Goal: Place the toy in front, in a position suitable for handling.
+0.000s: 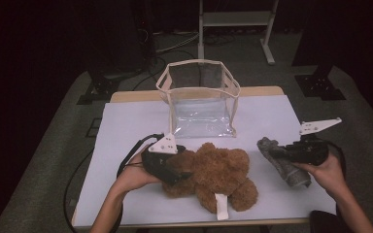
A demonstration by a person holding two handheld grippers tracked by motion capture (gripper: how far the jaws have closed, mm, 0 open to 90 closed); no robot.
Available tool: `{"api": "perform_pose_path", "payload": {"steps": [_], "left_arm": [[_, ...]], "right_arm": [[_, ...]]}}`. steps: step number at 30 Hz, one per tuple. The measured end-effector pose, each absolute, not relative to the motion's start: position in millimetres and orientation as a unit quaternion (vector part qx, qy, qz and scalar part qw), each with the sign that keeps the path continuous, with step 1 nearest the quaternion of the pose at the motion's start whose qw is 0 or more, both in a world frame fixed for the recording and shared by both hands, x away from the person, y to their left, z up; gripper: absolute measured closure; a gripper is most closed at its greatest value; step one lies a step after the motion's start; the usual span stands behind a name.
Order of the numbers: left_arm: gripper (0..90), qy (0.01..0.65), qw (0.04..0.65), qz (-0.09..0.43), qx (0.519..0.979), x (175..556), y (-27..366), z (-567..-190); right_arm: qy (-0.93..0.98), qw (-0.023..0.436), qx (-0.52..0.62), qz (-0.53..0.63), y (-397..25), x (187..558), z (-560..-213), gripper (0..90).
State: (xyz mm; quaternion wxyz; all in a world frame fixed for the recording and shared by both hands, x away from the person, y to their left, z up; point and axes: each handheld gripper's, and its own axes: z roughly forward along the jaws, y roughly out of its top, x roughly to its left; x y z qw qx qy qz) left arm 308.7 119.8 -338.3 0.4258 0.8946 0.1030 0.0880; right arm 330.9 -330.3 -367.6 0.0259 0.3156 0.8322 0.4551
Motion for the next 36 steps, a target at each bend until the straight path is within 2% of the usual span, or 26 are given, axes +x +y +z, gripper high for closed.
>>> {"api": "perform_pose_path", "payload": {"steps": [3, 7, 12, 16, 18, 20, 21, 30, 36], "left_arm": [[14.5, 0.111, 0.433, 0.095, 0.89, 308, 125, -337], [13.0, 0.113, 0.434, 0.099, 0.888, 308, 129, -336], [11.8, 0.113, 0.443, 0.108, 0.883, 307, 133, -335], [11.3, 0.117, 0.447, 0.112, 0.88, 306, 137, -337], [11.2, 0.121, 0.452, 0.108, 0.877, 306, 139, -339], [11.0, 0.125, 0.45, 0.108, 0.877, 306, 141, -341], [11.0, 0.127, 0.448, 0.108, 0.878, 306, 142, -341], [9.7, 0.133, 0.449, 0.121, 0.875, 304, 151, -340], [8.6, 0.142, 0.445, 0.128, 0.875, 304, 156, -340]], "right_arm": [[0.825, 0.036, 0.356, 0.437, -355, 324, -384, 77.5], [0.82, 0.04, 0.379, 0.427, -369, 319, -398, 76.9], [0.816, 0.04, 0.398, 0.418, -377, 314, -413, 70.7], [0.816, 0.038, 0.406, 0.411, -376, 317, -414, 58.7], [0.816, 0.036, 0.407, 0.409, -376, 318, -414, 56.8], [0.815, 0.034, 0.41, 0.408, -377, 321, -413, 53.7], [0.815, 0.028, 0.407, 0.411, -377, 324, -410, 49.3], [0.819, 0.044, 0.374, 0.432, -360, 332, -379, 43.6], [0.832, 0.025, 0.334, 0.442, -336, 350, -358, 38.8]]}}
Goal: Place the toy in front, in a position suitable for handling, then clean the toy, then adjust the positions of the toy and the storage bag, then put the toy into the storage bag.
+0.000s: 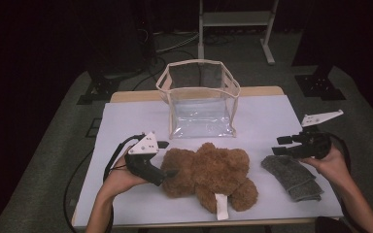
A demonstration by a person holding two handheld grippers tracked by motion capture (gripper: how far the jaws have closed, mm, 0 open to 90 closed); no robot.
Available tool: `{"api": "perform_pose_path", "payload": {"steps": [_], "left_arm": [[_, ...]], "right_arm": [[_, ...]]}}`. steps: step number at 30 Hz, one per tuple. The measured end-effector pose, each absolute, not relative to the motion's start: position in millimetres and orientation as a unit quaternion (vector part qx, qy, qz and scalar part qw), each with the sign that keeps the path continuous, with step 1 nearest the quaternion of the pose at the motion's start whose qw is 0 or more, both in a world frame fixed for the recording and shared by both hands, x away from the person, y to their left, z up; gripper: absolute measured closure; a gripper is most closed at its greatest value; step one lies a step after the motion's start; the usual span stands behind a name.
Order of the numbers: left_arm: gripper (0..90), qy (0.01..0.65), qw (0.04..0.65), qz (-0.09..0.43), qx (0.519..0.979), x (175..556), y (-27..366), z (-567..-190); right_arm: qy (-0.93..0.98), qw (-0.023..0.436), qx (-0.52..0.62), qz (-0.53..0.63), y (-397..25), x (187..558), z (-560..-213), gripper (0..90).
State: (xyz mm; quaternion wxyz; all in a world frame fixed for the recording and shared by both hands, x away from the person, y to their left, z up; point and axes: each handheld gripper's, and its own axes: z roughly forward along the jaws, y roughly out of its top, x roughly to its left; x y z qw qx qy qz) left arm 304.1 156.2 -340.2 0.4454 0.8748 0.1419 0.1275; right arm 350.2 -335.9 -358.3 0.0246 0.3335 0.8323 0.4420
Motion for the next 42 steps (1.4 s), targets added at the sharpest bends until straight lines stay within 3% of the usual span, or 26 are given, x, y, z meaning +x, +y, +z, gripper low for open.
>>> {"api": "perform_pose_path", "payload": {"steps": [23, 42], "left_arm": [[7.2, 0.17, 0.444, 0.156, 0.866, 302, 190, -332], [7.2, 0.175, 0.437, 0.161, 0.867, 302, 196, -332]], "right_arm": [[0.893, -0.011, 0.175, 0.415, -202, 411, -289, 37.8], [0.902, -0.018, 0.146, 0.406, -172, 419, -283, 37.9]]}}
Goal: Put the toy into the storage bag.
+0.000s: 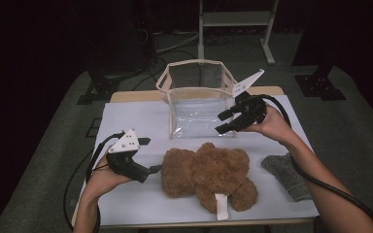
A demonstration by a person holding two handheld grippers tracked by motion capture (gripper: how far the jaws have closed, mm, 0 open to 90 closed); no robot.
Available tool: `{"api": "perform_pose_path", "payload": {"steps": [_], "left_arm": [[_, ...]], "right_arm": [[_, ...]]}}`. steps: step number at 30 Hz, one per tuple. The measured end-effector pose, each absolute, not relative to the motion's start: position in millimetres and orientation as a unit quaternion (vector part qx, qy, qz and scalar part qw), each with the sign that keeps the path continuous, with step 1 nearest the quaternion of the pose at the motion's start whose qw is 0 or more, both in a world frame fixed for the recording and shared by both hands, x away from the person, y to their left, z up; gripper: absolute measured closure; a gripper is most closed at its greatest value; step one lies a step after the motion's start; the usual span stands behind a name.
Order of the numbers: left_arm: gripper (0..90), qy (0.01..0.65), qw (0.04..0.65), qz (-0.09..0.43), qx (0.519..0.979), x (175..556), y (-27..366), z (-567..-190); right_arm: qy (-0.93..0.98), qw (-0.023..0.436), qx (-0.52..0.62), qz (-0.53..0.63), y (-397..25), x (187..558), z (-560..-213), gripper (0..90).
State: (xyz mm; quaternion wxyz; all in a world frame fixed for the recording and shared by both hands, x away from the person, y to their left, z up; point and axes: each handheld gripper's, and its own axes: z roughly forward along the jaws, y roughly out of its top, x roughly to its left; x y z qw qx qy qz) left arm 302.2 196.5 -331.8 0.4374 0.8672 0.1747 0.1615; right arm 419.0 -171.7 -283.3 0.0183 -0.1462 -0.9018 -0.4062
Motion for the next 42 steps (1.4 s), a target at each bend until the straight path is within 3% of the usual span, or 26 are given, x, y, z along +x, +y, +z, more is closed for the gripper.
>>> {"api": "perform_pose_path", "payload": {"steps": [42], "left_arm": [[7.1, 0.219, 0.417, 0.167, 0.866, 294, 220, -339]], "right_arm": [[-0.92, 0.018, -0.113, -0.374, -146, 483, -237, 39.2]]}}
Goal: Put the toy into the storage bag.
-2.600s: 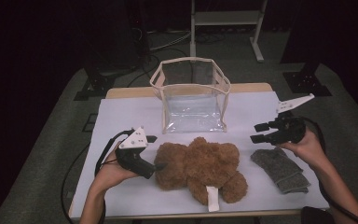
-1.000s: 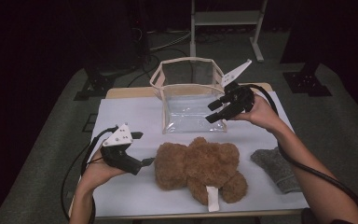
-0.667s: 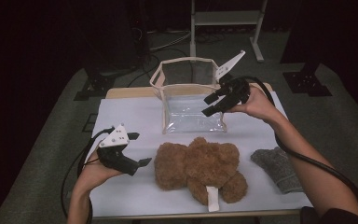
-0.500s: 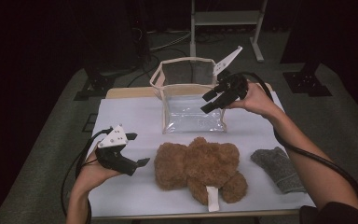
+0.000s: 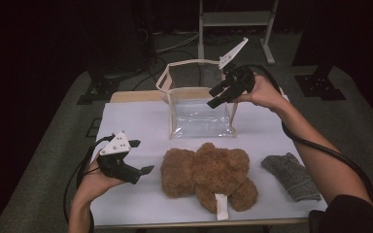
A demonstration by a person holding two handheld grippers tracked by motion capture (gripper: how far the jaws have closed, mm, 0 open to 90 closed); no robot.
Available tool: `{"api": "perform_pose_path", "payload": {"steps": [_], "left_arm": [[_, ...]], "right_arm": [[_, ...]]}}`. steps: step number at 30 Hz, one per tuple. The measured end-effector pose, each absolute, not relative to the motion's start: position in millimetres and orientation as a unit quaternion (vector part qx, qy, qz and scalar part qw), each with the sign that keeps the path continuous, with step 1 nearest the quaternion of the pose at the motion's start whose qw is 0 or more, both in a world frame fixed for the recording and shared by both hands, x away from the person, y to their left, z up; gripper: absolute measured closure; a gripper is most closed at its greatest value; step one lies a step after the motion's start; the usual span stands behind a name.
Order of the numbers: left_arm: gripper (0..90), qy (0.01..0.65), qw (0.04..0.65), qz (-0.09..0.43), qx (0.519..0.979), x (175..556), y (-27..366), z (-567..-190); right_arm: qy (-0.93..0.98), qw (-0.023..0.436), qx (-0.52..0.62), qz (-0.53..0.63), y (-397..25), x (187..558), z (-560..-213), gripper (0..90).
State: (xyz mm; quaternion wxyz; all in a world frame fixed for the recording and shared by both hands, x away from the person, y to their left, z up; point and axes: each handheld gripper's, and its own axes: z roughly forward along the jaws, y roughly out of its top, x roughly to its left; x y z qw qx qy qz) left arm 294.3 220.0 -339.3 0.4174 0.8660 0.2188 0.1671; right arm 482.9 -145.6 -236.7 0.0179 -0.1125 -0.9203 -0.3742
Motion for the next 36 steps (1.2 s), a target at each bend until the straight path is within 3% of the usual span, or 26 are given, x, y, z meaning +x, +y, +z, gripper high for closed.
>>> {"api": "perform_pose_path", "payload": {"steps": [36], "left_arm": [[7.2, 0.253, 0.426, 0.181, 0.849, 270, 247, -333]], "right_arm": [[-0.94, -0.002, -0.117, -0.322, -115, 548, -243, 40.0]]}}
